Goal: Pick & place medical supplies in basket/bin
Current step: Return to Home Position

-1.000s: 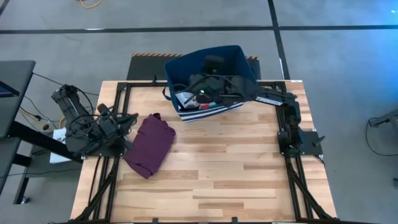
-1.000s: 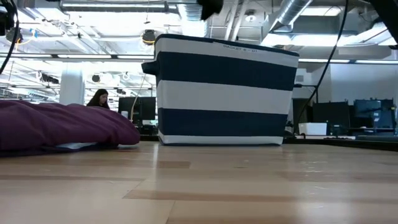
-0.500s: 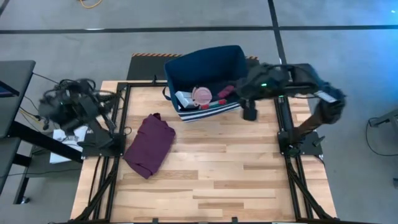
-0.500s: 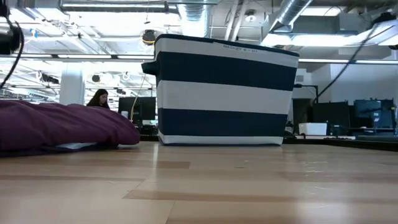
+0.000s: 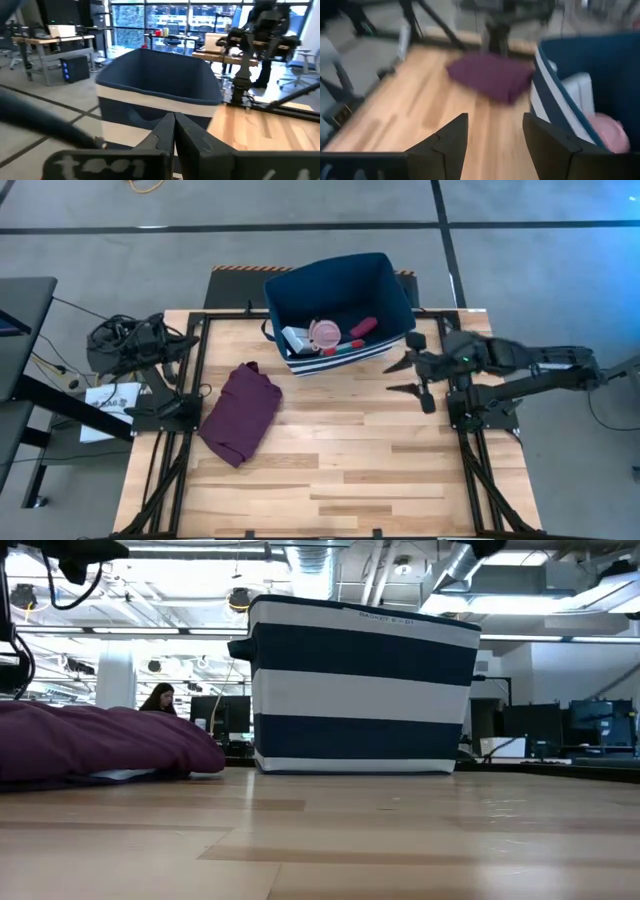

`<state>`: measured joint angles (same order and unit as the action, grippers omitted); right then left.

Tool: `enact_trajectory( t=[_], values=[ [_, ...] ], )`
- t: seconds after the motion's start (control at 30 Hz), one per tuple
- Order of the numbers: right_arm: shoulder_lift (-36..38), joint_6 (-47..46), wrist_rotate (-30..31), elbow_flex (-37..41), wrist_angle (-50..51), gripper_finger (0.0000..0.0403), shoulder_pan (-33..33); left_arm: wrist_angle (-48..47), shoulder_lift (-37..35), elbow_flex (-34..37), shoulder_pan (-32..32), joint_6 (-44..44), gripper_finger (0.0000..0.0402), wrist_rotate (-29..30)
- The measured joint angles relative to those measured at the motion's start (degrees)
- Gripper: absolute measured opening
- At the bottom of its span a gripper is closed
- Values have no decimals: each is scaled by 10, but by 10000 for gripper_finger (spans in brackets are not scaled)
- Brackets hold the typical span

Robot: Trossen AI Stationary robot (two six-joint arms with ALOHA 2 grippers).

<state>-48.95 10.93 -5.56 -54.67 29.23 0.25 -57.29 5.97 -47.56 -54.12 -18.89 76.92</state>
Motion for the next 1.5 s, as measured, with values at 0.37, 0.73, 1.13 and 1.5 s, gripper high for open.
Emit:
enact_trajectory(
  t=[0.37,0.73,1.13,1.5],
  values=[
    [176,-54,-21,243,-218,183,1,333,12,163,-23,193,0,-131],
    [186,-49,-19,250,-219,183,0,680,30,350,42,316,0,-331],
    [192,-79,-56,251,-168,182,-12,753,41,411,274,331,0,-468],
    [354,-95,-165,309,-157,180,-44,730,41,429,460,238,0,-623]
  ],
)
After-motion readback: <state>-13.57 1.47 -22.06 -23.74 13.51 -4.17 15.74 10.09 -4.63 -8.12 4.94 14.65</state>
